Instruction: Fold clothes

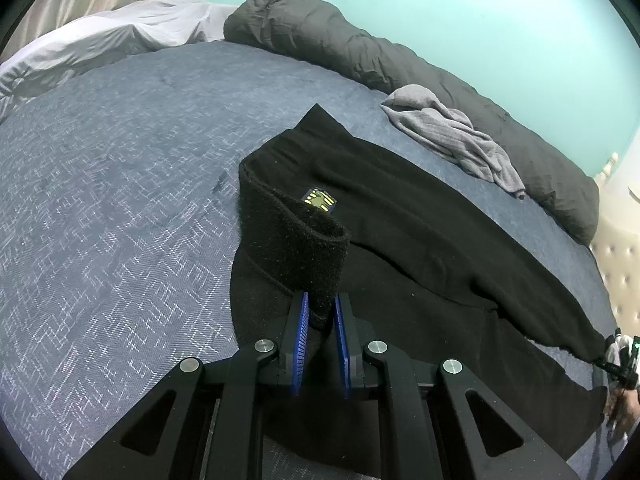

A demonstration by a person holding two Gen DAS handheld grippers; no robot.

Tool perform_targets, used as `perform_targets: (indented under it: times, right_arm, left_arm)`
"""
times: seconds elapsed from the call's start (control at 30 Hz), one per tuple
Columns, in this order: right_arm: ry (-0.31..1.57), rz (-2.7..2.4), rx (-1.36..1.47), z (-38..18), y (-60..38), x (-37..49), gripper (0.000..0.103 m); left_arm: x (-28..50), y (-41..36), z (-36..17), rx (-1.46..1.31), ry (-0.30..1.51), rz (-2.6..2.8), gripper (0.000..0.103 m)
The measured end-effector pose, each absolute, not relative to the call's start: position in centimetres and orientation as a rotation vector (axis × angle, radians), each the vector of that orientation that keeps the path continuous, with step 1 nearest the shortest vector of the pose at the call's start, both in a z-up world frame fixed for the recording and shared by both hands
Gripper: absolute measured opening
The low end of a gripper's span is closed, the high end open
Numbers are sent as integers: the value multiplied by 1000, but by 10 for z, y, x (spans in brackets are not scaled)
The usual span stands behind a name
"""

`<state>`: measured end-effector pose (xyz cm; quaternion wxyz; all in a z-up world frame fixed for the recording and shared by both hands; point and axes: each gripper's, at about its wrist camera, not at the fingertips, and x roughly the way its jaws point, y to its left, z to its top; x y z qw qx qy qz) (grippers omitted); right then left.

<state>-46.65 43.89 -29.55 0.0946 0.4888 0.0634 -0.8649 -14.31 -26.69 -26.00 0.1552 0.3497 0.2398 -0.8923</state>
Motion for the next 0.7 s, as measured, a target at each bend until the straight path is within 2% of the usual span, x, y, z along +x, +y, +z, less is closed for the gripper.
perform_targets:
  times: [0.13,0.23,0.43,0.6,0.7]
  right_arm:
    - [265,-2599,1465,-288,448,-468,6]
    - [391,-2590,1503,-294,440,-471,6]
    - [476,-2644,1633,-306,440,-476,8]
    - [215,-2717,1541,-278,453,-457,8]
    - [87,-2660,1482,-267,430,-437,12]
  left_arm:
    - [-144,-265,-260,1004,680,-2558,13]
    - [-144,-264,-259,1004,676,-2560,13]
    - [-142,-267,-259,1000,685,-2560,13]
    - [-139,-272,-257,993,709,-2559,13]
    - [-135,-276,-253,976,727,-2558,13]
